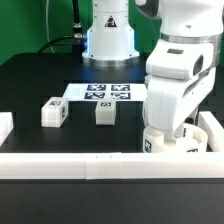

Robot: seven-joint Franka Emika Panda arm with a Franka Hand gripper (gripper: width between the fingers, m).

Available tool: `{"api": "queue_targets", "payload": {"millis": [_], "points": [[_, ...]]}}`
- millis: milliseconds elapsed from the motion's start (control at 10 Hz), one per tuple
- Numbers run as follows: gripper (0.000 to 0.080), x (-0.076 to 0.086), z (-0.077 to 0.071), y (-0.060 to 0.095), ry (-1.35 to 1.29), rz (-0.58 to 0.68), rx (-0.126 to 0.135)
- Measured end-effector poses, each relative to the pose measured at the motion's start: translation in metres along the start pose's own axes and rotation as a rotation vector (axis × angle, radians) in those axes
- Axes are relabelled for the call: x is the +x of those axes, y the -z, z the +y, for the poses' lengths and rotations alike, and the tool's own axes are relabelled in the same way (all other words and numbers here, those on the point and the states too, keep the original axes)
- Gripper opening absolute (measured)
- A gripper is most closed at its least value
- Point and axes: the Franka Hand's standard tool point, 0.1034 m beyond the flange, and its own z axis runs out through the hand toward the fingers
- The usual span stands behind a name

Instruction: Assemble stool

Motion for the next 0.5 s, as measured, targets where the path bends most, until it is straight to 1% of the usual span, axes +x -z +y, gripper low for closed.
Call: {"api": "queue_targets", "payload": {"millis": [200, 500], "points": [[0.0320, 0.0111, 0.0008, 0.0002, 0.003, 0.007, -0.002], [0.0320, 0.0116, 0.0018, 0.0002, 0.000, 0.006, -0.002]]}}
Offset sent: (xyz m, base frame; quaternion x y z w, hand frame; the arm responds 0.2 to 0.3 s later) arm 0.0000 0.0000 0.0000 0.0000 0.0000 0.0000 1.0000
